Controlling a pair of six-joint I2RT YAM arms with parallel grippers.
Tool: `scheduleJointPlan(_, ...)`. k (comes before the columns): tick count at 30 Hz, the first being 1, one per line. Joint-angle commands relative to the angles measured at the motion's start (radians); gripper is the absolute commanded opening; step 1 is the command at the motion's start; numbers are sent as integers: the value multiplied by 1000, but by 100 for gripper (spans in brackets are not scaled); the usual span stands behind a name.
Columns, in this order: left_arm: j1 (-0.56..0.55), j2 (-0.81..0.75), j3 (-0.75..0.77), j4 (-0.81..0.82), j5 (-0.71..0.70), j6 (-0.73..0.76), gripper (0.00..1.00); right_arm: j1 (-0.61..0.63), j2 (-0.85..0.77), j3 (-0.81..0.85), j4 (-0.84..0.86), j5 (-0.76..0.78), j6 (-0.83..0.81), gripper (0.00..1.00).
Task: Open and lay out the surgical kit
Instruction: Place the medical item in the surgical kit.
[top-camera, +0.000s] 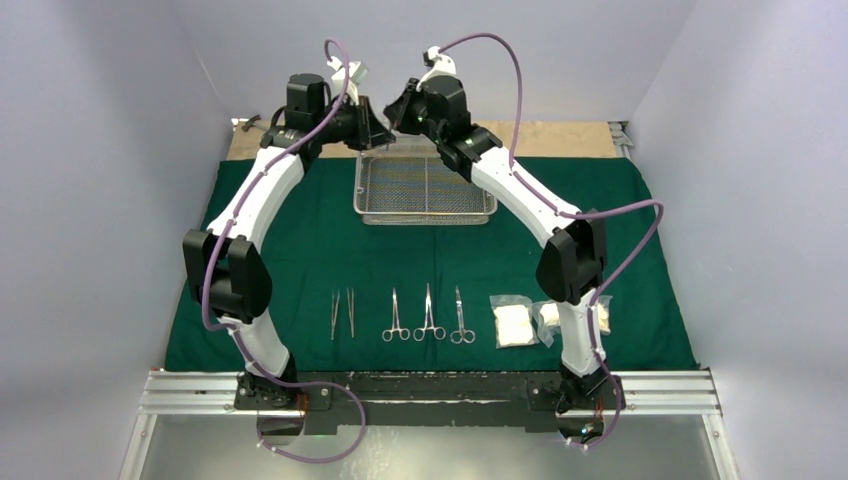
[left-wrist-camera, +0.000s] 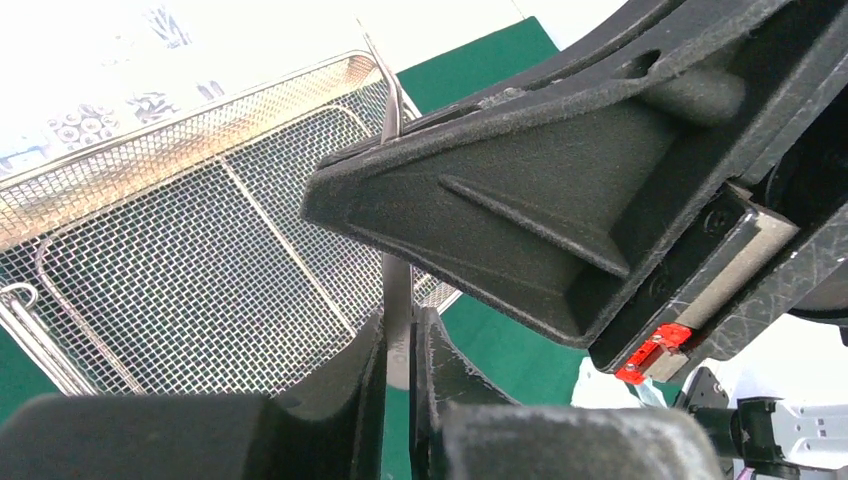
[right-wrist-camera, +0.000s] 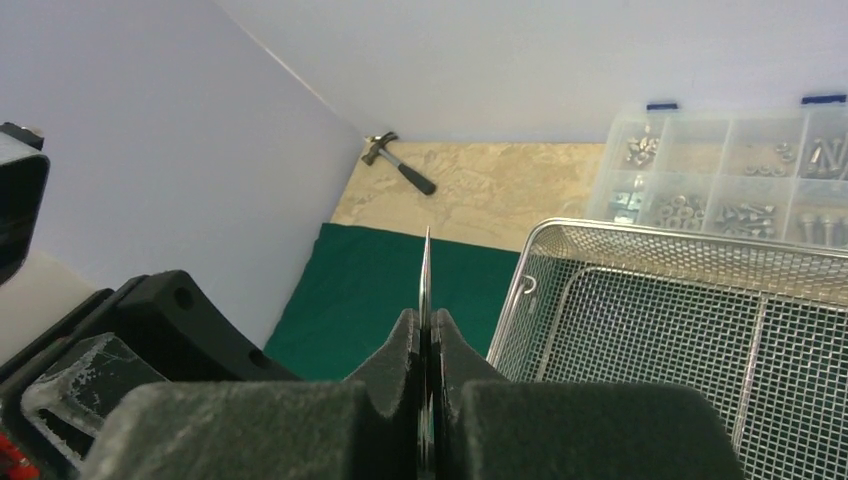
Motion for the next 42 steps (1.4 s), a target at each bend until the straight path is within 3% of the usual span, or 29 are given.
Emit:
scheduleJointPlan(1,2,-38,24,13,4,20,25,-26,-85,-26,58,-46,20,0)
scheduleJointPlan(5,37,-57,17,52,69,-3,82,-58,-130,-83,140,-149,46,0)
scheduleJointPlan(7,62,-70,7,82,84,-31,89,-86,-157,-126,214,-266,66,0)
scheduleJointPlan(11,102,-88,-21,164,147,-135,93,-164,-190,-227,444,-538,209,0)
scheduleJointPlan(13,112,-85,-40,278,249,-257,88,-189,-188,-243,527,-625,288,0)
scheduleJointPlan(15,114,-64,-61,531,388,-455,80,-192,-171,-220,535,-677,312,0)
scheduleJointPlan(20,113,-40,-59,810,474,-753,71,-193,-136,-213,635,-748,433,0)
scheduleJointPlan(24,103,-36,-50,785,456,-767,71,-191,-104,-196,738,-771,524,0)
scheduleJointPlan(31,92,-3,-61,830,453,-854,56,-191,-80,-187,792,-798,578,0)
scheduleJointPlan(42,60,39,-49,814,465,-877,22,-183,-66,-193,803,-786,592,0)
